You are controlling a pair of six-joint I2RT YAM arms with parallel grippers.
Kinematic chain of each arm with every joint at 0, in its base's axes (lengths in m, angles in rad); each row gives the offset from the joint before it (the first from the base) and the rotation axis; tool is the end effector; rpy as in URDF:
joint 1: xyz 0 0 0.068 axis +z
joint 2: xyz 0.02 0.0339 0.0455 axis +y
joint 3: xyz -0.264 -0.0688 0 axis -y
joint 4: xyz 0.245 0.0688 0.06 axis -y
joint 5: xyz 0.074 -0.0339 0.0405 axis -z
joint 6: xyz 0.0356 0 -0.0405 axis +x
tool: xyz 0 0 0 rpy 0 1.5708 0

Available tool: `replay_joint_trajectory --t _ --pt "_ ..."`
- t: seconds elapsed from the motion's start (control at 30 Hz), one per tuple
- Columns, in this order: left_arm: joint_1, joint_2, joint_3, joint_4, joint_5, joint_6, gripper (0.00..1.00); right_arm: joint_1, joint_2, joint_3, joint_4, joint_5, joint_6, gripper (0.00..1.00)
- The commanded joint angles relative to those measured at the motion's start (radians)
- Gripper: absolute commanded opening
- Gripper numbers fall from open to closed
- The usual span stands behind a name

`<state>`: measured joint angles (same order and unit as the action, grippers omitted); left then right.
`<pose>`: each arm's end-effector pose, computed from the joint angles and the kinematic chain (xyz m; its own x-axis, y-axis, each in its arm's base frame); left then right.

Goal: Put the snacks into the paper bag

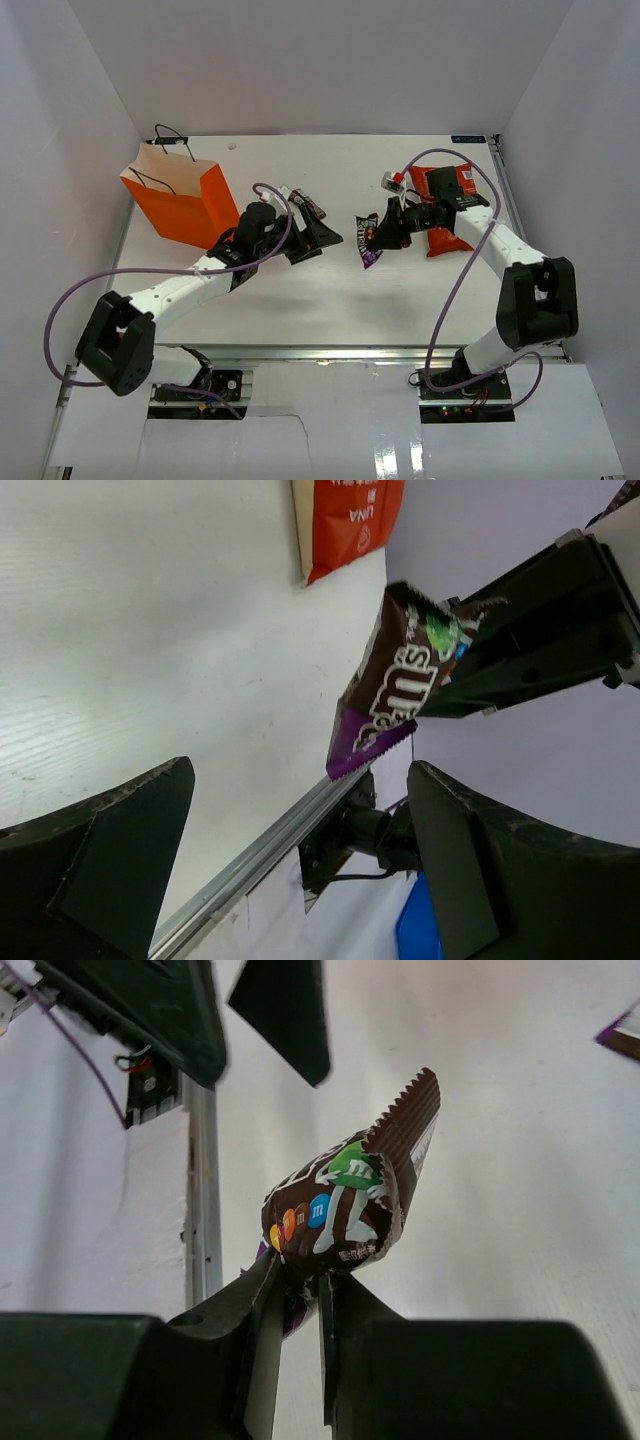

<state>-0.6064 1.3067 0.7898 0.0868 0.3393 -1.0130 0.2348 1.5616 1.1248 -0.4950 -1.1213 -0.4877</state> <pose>0.2328 -0.1759 0.2546 -0.8482 -0.3853 -0.3634 0.1254 0.5205 -0.8446 0.3021 0.1052 0.2564 -0.3975 -0.3044 -0.8656 -0.9166 0.1754 0.3592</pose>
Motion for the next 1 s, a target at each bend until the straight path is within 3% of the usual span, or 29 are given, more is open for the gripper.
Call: replay_joint_trajectory --t 0.0,0.43,0.57,0.77,0.87,0.97 --pt "-0.062 0.046 0.069 0.086 0.056 0.031 0.98 0.006 -0.067 -0.062 -0.126 -0.095 -0.158 0.20" --pt "-0.153 0.100 0.075 0.197 0.113 0.044 0.93 0.084 -0.121 -0.062 -0.171 -0.152 -0.163 0.20" --pt "-0.158 0.117 0.078 0.202 0.116 0.031 0.81 0.100 -0.121 -0.045 -0.171 -0.163 -0.154 0.21" --pt "-0.159 0.111 0.077 0.202 0.096 0.024 0.52 0.113 -0.152 -0.049 -0.172 -0.163 -0.152 0.23" --pt "-0.159 0.108 0.080 0.202 0.093 0.025 0.43 0.113 -0.161 -0.056 -0.172 -0.158 -0.152 0.28" --pt "-0.161 0.106 0.086 0.202 0.098 0.031 0.34 0.115 -0.164 -0.057 -0.172 -0.141 -0.146 0.41"
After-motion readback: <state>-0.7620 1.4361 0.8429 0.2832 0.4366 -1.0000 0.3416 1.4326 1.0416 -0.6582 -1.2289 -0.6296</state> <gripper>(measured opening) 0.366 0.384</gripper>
